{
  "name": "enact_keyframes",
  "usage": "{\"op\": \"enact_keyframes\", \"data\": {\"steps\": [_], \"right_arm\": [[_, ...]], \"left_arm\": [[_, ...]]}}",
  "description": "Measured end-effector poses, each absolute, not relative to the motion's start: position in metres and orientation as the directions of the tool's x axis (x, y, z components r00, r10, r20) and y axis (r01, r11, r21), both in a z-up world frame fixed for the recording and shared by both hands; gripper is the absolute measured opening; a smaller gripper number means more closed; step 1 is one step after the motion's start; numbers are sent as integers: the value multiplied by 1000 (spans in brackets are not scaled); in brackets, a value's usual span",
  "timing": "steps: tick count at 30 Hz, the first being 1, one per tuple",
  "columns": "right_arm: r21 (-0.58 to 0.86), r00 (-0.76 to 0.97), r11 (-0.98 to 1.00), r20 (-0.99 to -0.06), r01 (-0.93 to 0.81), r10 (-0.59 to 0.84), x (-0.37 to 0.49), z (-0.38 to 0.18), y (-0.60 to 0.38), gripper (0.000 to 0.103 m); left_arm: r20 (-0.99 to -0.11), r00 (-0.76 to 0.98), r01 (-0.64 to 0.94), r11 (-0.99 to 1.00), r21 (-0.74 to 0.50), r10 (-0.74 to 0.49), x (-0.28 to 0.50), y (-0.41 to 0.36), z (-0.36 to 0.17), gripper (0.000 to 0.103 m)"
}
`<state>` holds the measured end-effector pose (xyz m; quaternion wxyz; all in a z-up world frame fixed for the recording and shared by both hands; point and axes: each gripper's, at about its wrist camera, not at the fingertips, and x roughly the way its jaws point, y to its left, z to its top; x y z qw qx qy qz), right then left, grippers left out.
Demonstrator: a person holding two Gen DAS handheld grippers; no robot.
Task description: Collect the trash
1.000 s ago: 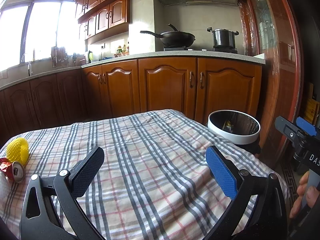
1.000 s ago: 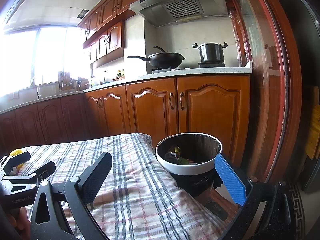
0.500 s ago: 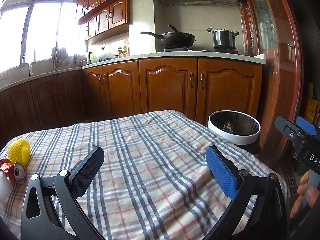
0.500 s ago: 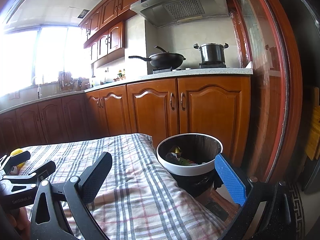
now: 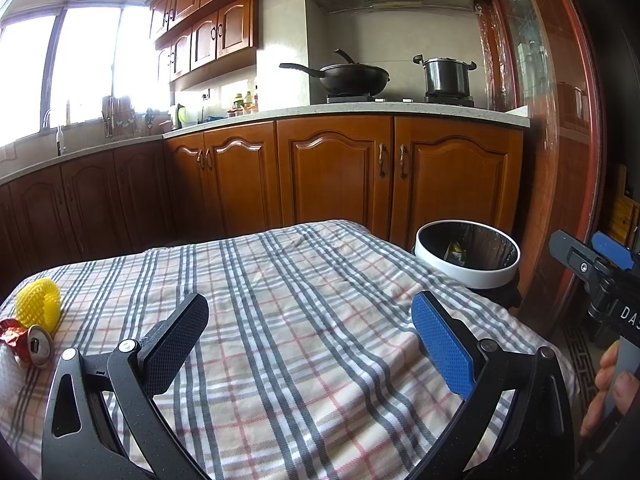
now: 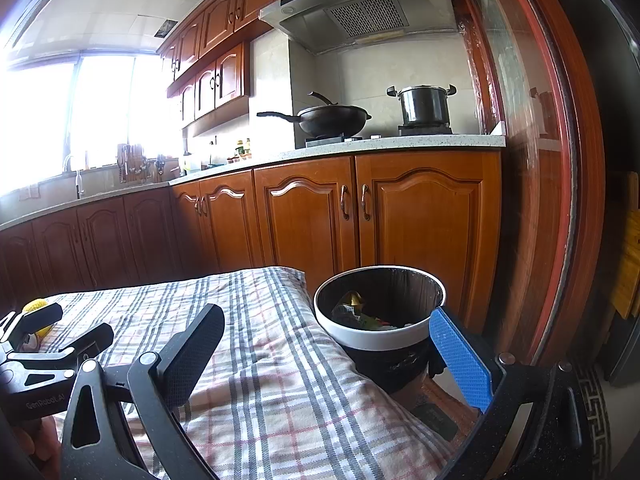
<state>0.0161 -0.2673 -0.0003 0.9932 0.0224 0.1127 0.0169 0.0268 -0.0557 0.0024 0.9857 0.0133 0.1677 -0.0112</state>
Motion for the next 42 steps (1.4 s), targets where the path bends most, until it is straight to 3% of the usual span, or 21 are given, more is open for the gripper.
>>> {"op": "enact_keyframes", "data": {"steps": [42], "right_arm": [[54,971,998,-235,-36,47,20,2,-265,103]], "left_arm": [[-340,940,37,999,22,-27,31,-55,0,103]]}}
